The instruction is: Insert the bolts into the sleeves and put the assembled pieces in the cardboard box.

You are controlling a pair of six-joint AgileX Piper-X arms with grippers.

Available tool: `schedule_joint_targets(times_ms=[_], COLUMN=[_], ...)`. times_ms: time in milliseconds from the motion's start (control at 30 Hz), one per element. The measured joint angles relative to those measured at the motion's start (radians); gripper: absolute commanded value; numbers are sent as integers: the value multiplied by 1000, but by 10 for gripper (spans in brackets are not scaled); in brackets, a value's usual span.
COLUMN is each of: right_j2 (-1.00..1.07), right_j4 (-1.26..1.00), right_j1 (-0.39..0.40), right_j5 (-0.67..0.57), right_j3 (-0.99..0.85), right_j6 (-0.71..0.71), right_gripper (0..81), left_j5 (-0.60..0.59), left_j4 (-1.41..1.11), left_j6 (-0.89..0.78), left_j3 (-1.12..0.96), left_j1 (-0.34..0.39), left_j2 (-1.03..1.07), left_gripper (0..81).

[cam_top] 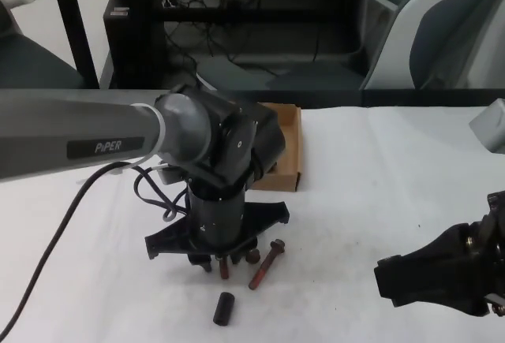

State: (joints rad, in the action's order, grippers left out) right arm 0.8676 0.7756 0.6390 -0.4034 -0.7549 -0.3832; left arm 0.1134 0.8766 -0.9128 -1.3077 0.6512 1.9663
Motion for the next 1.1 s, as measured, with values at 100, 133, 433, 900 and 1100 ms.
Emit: schedule_joint_targets(times_ms=[100,133,433,900,1100], right_j2=[0,0,0,0,0], right_j4=[0,0,-2,-27,-27], right_j1=[0,0,0,0,0], right_j5=[0,0,0,0,0], right_j3=[0,0,0,0,0], right_j6=[2,1,1,1,1], right_gripper=[4,4,4,4,4], left_j5=[12,16,22,-1,-3], left_j4=[0,1,1,1,1], left_j6=[0,0,0,-6,-70], left_j3=[0,0,0,0,0], left_j1=[-4,-8,-63,-69,-69], left_j2=[0,0,0,0,0], left_gripper=[364,364,364,17,17])
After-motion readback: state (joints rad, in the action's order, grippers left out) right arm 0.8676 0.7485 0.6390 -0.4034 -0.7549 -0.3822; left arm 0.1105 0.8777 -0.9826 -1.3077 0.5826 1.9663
